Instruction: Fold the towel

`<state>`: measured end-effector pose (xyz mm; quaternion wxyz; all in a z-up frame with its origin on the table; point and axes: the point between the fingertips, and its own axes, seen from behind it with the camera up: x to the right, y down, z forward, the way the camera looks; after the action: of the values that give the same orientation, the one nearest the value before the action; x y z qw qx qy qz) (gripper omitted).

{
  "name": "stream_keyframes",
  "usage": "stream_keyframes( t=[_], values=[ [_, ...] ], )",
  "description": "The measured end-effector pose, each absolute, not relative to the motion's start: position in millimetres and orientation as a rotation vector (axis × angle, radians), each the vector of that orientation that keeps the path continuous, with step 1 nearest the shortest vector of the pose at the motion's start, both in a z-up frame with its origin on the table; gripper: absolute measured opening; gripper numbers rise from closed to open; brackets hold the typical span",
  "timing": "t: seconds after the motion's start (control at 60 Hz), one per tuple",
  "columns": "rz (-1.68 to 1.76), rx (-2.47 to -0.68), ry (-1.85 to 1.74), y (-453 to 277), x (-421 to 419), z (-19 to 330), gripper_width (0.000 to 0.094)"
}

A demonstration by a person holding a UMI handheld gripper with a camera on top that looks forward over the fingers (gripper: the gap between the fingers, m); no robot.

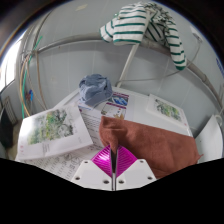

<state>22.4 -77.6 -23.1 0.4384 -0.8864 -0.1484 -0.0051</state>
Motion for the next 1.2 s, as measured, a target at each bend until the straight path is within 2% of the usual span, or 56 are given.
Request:
stream_keyframes(
  t=[0.083, 0.15, 0.183, 0.2, 0.217, 0.233, 0.25, 0.267, 0.283, 0.417, 0.583, 0.6, 0.667, 0.733, 0.8, 0.85, 0.933, 1.0, 1.2],
  values=[
    [0.107, -2.220, -0.283, -83.8, 22.2, -13.5, 0.0027],
    [0.174, -2.202, -0.221, -102.8, 25.8, 17.0, 0.0026],
    [0.225, -2.181, -0.201, -84.9, 36.3, 22.5, 0.0027],
    [0.246, -2.162, -0.178, -90.0, 49.2, 19.7, 0.0027],
    [0.250, -2.176, -0.158, -107.2, 49.6, 45.2, 0.0027],
    [0.267, -2.167, -0.140, -108.8, 57.6, 52.4, 0.0028],
    [0.297, -2.138, -0.124, -95.2, 74.7, 39.3, 0.0029],
    [0.289, -2.152, -0.100, -109.8, 77.5, 65.2, 0.0030],
    [0.295, -2.147, -0.080, -110.5, 88.6, 71.1, 0.0030],
    [0.319, -2.127, 0.083, -116.8, 186.9, 95.4, 0.0036],
    [0.175, -2.220, 0.212, -123.1, 305.8, 41.3, 0.0036],
    [0.167, -2.235, 0.218, -103.0, 305.7, 28.6, 0.0037],
    [0.109, -2.297, 0.221, -109.4, 332.4, 3.0, 0.0040],
    [0.110, -2.288, 0.207, -106.9, 332.0, -4.9, 0.0066],
    [0.092, -2.292, 0.204, -115.6, 337.4, 0.6, 0.0187],
    [0.038, -2.282, 0.202, -115.2, 342.1, 4.3, 0.0395],
    [-0.052, -2.220, 0.200, -131.8, 349.7, 32.5, 0.0876],
    [-0.065, -2.180, 0.189, -150.2, 343.6, 51.9, 0.0817],
    [-0.054, -2.148, 0.216, -255.9, 292.7, 86.0, 0.0835]
  ],
)
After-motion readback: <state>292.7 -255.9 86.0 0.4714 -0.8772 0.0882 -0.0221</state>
